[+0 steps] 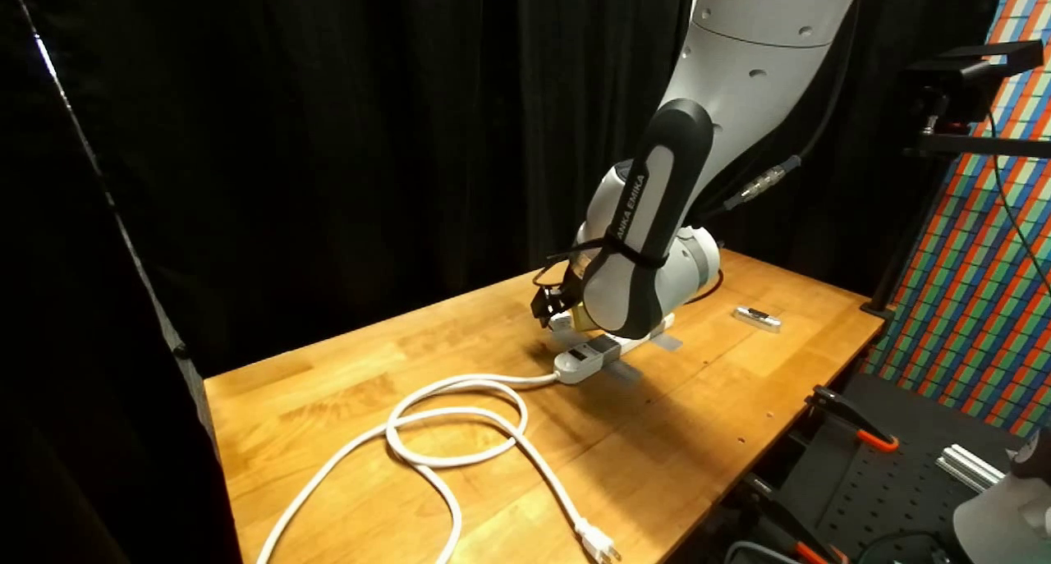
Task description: Move the charging adaptor backwards, place the adaptor on the extension cable
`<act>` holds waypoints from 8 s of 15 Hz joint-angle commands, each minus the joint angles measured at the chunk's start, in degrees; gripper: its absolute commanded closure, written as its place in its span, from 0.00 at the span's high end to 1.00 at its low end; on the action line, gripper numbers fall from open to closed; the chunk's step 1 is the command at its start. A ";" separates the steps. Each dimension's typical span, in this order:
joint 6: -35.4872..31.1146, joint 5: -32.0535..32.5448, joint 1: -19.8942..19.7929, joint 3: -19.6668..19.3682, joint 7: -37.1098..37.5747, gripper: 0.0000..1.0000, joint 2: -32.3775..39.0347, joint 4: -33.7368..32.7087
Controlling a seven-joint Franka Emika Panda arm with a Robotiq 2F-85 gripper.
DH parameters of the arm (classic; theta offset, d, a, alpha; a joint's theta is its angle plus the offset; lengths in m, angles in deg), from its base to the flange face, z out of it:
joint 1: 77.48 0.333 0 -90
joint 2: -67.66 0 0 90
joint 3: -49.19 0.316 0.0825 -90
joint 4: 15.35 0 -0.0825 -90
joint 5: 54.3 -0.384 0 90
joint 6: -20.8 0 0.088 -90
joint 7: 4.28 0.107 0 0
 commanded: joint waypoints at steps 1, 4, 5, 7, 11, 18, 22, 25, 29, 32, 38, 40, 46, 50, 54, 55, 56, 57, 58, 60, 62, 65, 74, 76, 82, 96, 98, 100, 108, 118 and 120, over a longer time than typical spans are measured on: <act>-5.90 -4.89 1.63 -0.17 -5.16 1.00 2.28 0.15; -9.07 -8.03 3.00 -0.80 -10.05 1.00 4.64 -0.33; -9.61 -8.72 2.89 -0.46 -11.52 1.00 5.22 -0.50; -10.59 -10.17 3.04 -0.02 -13.92 1.00 6.46 -0.93; -11.31 -11.71 3.22 0.42 -16.85 1.00 8.78 -2.96; -10.73 -13.24 4.11 -0.83 -19.45 1.00 12.21 -8.25; -10.14 -13.95 3.88 -1.71 -20.03 1.00 13.49 -10.24; -8.50 -14.67 4.24 -2.78 -20.45 0.73 13.55 -10.53; -6.55 -14.96 4.25 -3.79 -19.89 0.42 13.23 -10.23; -5.70 -14.92 4.56 -4.60 -19.32 0.23 13.20 -10.10; 5.83 -13.54 9.17 -9.10 -21.85 0.24 7.44 -6.51; 14.75 -12.26 16.06 -16.21 -22.99 0.24 4.42 -5.16; 46.32 16.83 30.33 -36.12 -6.36 0.25 -3.61 -4.17; 66.89 22.11 32.17 -39.99 -9.40 0.25 -5.61 -9.18; 83.53 32.45 25.18 -30.65 -14.21 0.25 -14.03 -16.38; 86.58 34.67 22.55 -26.86 -15.26 0.25 -15.05 -17.68; 88.80 36.01 19.41 -22.61 -16.88 0.26 -16.33 -18.73; 90.21 37.07 15.92 -18.22 -18.60 0.26 -17.40 -19.34; 90.26 38.01 12.15 -13.73 -20.35 0.26 -18.34 -19.19; 89.42 38.63 4.41 -4.94 -24.21 0.26 -19.49 -18.80; 88.88 37.85 -4.36 4.12 -28.53 0.26 -18.49 -18.60; 89.80 37.81 -15.50 15.05 -35.28 0.25 -16.69 -18.40; 98.28 44.42 -25.44 26.62 -53.60 0.25 -10.00 -21.31; 101.78 46.64 -25.09 27.78 -55.89 0.25 -8.59 -21.93; 102.62 45.09 -26.04 29.37 -52.75 0.48 -8.28 -20.90; 99.90 59.34 -25.50 29.54 -68.33 0.23 3.46 -34.18; 99.45 61.82 -25.66 29.59 -70.42 0.23 4.44 -35.39; 97.85 63.63 -25.93 29.69 -70.84 0.23 4.70 -35.13; 91.62 66.03 -26.46 29.51 -68.22 0.23 4.85 -32.47; 87.39 67.94 -27.00 29.34 -63.81 0.23 3.68 -28.55; 87.14 68.56 -27.06 29.41 -62.25 0.23 3.48 -27.76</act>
